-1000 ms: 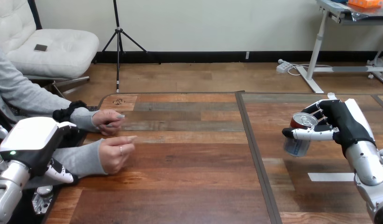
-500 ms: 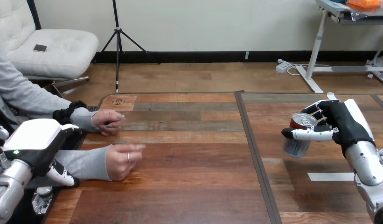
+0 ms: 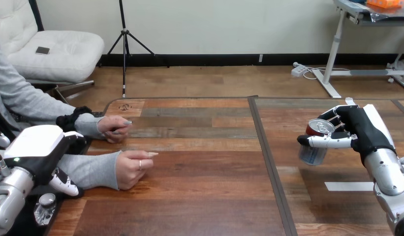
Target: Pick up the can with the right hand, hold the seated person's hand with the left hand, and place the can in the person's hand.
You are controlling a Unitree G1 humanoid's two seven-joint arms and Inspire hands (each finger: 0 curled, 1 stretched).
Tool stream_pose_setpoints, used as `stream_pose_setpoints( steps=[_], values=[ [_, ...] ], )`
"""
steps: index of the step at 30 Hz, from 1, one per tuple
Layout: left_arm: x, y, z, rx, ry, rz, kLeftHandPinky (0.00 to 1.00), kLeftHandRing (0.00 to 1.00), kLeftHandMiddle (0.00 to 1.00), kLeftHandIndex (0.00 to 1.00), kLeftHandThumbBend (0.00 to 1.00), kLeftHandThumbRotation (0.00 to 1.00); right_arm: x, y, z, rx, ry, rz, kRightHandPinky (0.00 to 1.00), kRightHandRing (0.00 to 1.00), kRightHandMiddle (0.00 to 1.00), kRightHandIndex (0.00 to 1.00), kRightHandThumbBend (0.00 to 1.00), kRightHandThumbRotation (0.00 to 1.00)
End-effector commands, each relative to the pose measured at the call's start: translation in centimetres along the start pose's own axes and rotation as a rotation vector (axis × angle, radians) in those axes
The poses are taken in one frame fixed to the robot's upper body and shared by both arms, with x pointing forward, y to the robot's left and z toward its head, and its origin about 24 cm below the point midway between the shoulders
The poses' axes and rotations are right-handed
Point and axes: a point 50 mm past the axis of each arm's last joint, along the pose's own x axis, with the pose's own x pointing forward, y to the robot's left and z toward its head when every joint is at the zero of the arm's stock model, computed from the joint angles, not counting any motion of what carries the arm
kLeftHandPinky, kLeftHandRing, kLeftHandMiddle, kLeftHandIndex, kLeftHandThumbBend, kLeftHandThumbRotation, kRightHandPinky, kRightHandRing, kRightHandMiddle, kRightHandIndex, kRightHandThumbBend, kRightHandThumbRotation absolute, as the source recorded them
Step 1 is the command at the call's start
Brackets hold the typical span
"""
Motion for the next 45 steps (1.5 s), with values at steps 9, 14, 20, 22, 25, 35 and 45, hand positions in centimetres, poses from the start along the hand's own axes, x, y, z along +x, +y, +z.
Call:
stream_pose_setpoints(
  steps=[9,14,20,22,25,35,45],
  values=[
    [1.2,2.8,0.2,-0.055,-0.005,0.032,0.75,0.79,0.79,0.78,0.97,0.07,1.6,-1.5,4.1,0.022,-0.138,-0.053,0.34,0.38,0.41,0.44,0.83,0.00],
    [1.3,2.8,0.5,-0.071,-0.008,0.005,0.76,0.80,0.81,0.79,0.94,0.12,1.6,-1.5,4.1,0.027,-0.141,-0.051,0.34,0.38,0.41,0.44,0.83,0.00],
    [1.5,2.8,0.9,-0.083,-0.034,0.002,0.76,0.81,0.81,0.79,0.93,0.14,1.5,-1.5,4.1,0.026,-0.144,-0.053,0.34,0.38,0.41,0.44,0.83,0.00],
    [1.5,2.9,1.1,-0.098,-0.041,-0.005,0.76,0.80,0.81,0.79,0.93,0.13,1.5,-1.5,4.1,0.024,-0.147,-0.052,0.34,0.38,0.41,0.44,0.83,0.00],
    [1.6,2.9,1.3,-0.111,-0.048,-0.021,0.77,0.81,0.81,0.79,0.92,0.13,1.5,-1.5,4.2,0.025,-0.148,-0.053,0.34,0.37,0.41,0.44,0.82,0.00],
    [1.8,3.0,1.9,-0.083,-0.077,-0.046,0.76,0.80,0.80,0.79,0.90,0.16,1.5,-1.5,4.2,0.026,-0.148,-0.056,0.35,0.38,0.42,0.44,0.83,0.00],
    [2.1,3.0,2.3,-0.072,-0.075,-0.083,0.76,0.80,0.81,0.79,0.91,0.16,1.5,-1.5,4.2,0.036,-0.145,-0.058,0.35,0.38,0.42,0.44,0.82,0.00]
  ],
)
